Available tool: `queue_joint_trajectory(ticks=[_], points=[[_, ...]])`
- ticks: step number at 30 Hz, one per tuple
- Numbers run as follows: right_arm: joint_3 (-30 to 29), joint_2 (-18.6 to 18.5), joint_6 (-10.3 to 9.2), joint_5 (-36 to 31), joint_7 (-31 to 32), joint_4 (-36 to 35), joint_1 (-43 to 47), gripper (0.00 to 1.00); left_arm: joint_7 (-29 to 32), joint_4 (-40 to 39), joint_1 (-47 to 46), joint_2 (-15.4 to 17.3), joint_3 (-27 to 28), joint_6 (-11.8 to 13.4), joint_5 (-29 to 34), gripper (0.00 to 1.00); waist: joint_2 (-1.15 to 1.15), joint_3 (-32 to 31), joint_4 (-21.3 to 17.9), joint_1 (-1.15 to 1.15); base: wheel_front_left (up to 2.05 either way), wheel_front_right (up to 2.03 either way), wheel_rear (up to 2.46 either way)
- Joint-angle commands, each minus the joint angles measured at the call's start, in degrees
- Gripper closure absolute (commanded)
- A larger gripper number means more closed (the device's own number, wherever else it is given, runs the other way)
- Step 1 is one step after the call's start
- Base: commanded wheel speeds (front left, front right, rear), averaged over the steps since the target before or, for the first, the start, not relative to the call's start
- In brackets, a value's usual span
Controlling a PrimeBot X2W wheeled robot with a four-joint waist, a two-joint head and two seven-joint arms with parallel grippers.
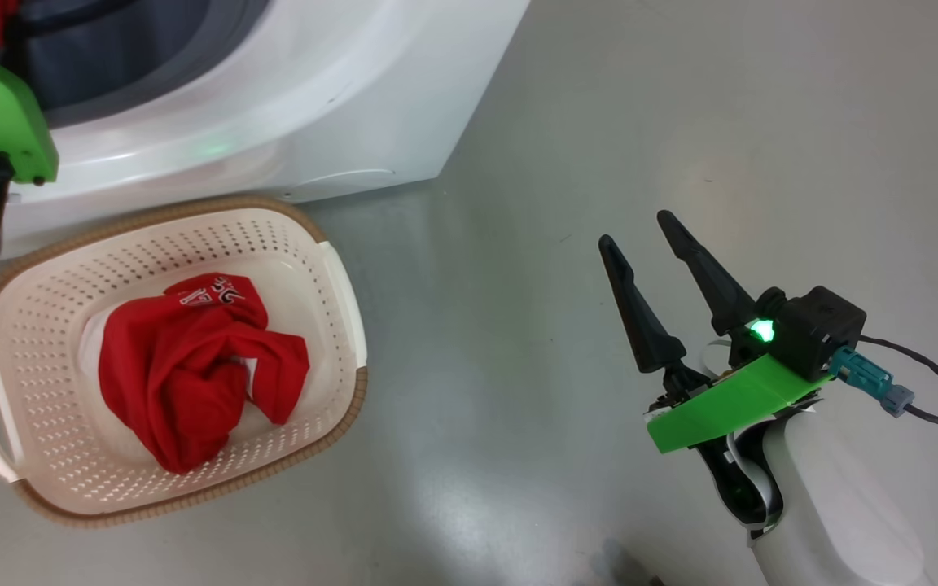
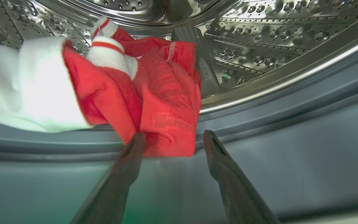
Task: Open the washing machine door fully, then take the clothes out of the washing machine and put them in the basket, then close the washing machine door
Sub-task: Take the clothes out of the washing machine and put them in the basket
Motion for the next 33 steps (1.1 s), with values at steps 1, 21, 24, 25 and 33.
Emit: queue_joint_trajectory(ticks=[1,21,24,25,33], points=[[1.3,0.4,0.09,0.2,-0.7,-1.1,-0.1,0.0,0.1,-0.8,-1.7,2.7,0.4,0.5,0.4,0.0,0.0,0.3,-0.4,0.0,0.0,0.0,0.0],[0.1,-0.2,0.09,0.0,-0.7,-0.7,0.2,0.0,-9.1,-0.4,-0.4,0.7,0.9,-0.5,-3.4,1.0,0.0,-2.2,1.6,0.0,0.0,0.0,0.0],[-0.2,-0.5,0.09,0.0,-0.7,-0.6,0.5,0.0,-10.9,-0.8,0.2,0.1,1.2,-1.0,-4.2,1.0,0.0,-3.4,2.4,0.0,0.0,0.0,0.0],[-0.3,-0.7,0.09,0.0,-0.7,-0.5,0.7,0.0,-11.5,-1.1,0.6,-0.3,1.5,-1.2,-4.7,1.0,0.0,-3.9,2.8,0.0,0.0,0.0,0.0],[-1.3,-2.4,0.09,0.4,-0.7,0.0,2.6,0.0,-13.4,-8.0,5.3,-2.4,2.7,-2.0,-7.2,1.0,0.0,-8.3,6.0,0.0,0.0,0.0,0.0]])
